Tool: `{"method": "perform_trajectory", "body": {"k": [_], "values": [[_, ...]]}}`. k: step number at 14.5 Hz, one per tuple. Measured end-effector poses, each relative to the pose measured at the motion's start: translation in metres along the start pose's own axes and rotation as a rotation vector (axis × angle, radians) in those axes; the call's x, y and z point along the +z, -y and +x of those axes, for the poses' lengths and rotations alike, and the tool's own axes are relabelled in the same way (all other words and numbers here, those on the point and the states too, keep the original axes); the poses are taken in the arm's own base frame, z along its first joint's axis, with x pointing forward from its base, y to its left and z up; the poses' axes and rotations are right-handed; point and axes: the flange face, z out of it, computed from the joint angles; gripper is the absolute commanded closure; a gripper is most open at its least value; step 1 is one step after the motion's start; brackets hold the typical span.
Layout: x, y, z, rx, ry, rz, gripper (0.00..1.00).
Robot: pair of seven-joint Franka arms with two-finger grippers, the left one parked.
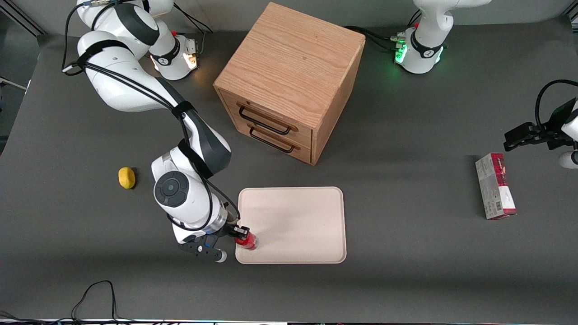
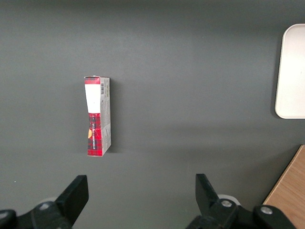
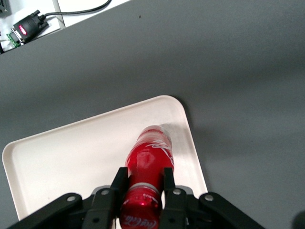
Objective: Place coke bottle on tray
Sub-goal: 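Lower the bottle onto the tray edge and open the right gripper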
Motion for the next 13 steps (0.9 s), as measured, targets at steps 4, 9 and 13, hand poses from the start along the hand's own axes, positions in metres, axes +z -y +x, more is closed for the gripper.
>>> {"method": "perform_trajectory", "body": {"k": [4, 9, 13], "values": [[0.008, 0.002, -0.001, -0.009, -0.014, 0.007, 0.0], [-0.024, -0.002, 0.008, -0.024, -0.045, -0.01, 0.0], [-0.095, -0.034, 0.014, -0.102, 0.02, -0.119, 0.0]]}}
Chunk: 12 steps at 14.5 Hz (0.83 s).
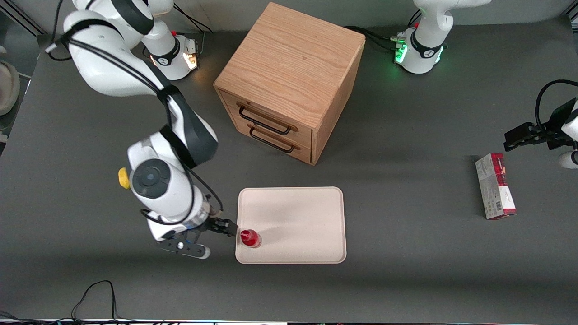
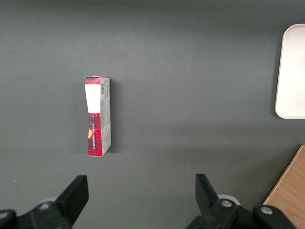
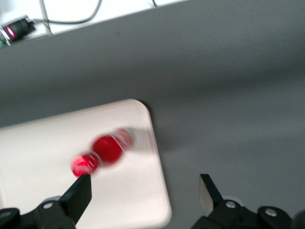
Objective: Place coke bottle on tray
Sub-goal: 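Lower the bottle onto the tray edge and open the right gripper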
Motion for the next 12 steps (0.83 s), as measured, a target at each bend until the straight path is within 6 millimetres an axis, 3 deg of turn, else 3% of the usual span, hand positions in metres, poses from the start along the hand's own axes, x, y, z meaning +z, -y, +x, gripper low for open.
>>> {"method": "perform_trajectory", "body": {"k": [3, 5, 9, 12], "values": [[-0.046, -0.053, -0.01, -0.086, 0.053, -0.032, 0.0], [-0.079, -0.101, -0.026, -0.103, 0.063, -0.072, 0.0], [-0.15, -0.205, -0.074, -0.095, 0.102, -0.074, 0.0], [-0.192, -0.259, -0.111, -0.079, 0.107, -0.047, 0.0]]}}
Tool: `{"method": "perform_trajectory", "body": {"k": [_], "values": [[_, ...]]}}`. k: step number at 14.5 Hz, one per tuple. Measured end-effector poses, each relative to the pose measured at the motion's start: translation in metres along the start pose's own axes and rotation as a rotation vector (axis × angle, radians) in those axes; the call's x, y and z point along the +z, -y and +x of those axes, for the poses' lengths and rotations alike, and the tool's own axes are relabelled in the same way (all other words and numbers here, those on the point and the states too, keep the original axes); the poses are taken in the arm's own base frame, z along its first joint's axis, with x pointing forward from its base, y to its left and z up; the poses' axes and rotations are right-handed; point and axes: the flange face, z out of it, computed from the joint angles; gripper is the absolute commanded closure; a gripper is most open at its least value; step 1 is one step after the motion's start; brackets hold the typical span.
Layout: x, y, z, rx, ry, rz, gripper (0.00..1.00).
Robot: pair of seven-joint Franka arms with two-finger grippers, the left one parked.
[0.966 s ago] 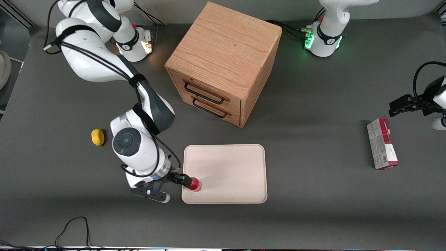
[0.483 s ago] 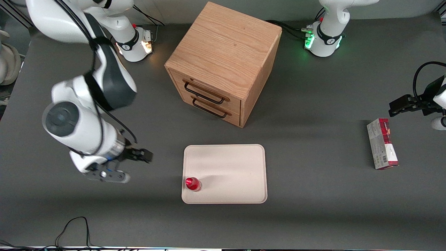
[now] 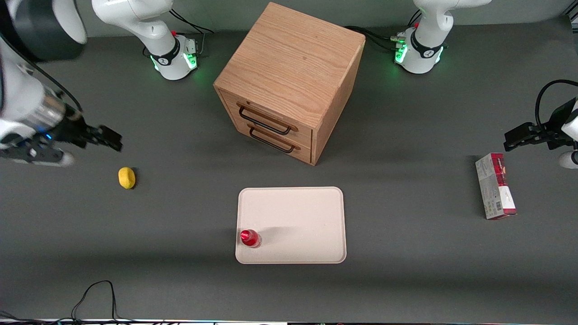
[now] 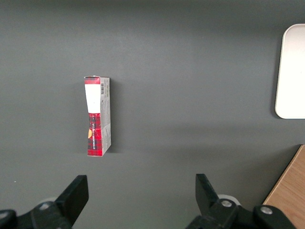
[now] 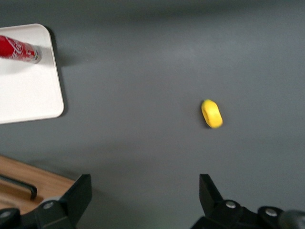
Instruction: Place coke bottle on tray
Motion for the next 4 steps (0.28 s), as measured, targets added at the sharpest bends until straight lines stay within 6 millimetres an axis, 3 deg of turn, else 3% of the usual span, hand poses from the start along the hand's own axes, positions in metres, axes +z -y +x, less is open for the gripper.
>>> {"method": "perform_trajectory", "body": {"k": [2, 4], "values": [[-0.011, -0.017, -0.017, 0.005, 0.002, 0.012, 0.0], [-0.013, -0.021, -0.023, 0.006, -0.001, 0.017, 0.0]]}}
